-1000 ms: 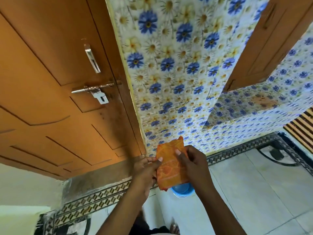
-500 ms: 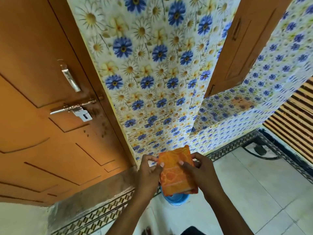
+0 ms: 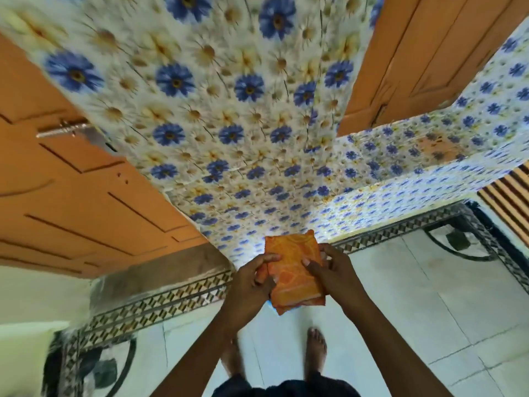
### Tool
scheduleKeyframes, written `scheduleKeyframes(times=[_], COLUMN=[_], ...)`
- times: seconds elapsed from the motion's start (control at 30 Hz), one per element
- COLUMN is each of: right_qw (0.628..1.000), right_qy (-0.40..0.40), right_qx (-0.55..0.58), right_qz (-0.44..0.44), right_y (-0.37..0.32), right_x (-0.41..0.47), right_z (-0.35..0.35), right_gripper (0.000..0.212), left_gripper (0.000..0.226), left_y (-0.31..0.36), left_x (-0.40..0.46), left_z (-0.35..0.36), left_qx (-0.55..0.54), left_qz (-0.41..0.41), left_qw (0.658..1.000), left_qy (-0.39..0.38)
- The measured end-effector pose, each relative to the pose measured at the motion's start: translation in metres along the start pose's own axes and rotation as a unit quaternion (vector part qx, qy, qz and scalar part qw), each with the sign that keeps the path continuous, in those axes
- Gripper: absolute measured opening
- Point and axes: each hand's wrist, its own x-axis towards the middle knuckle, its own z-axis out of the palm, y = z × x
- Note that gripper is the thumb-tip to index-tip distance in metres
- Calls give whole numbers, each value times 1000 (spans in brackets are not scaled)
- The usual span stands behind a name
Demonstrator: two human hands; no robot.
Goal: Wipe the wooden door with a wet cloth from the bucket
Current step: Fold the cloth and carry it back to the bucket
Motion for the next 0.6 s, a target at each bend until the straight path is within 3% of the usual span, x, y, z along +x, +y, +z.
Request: scheduleKeyframes(times=[0.07, 0.23, 0.37, 0.47, 0.6], right_qw=[999, 995, 984, 975, 965], right_qy=[-36, -55, -49, -67, -70], right_qx=[2, -45, -100, -165, -221], right_qz=[37, 75, 137, 135, 124], right_y=[33, 129, 187, 250, 345], right_x=[28, 109, 172, 223, 287], right_z=[-9, -15, -4, 19, 62], right_gripper=[54, 60, 77, 63, 50], left_gripper=[41, 68, 58, 58, 53], left_y=[-25, -101, -177, -253, -363], left_x=[19, 84, 139, 188, 244], left_z=[20, 76, 116, 134, 146], left_qx=[12, 72, 97, 79, 173], left_qz=[-4, -25, -36, -85, -137], left_qw=[1000, 997, 994, 992, 972], left_qy=[2, 11, 31, 55, 83])
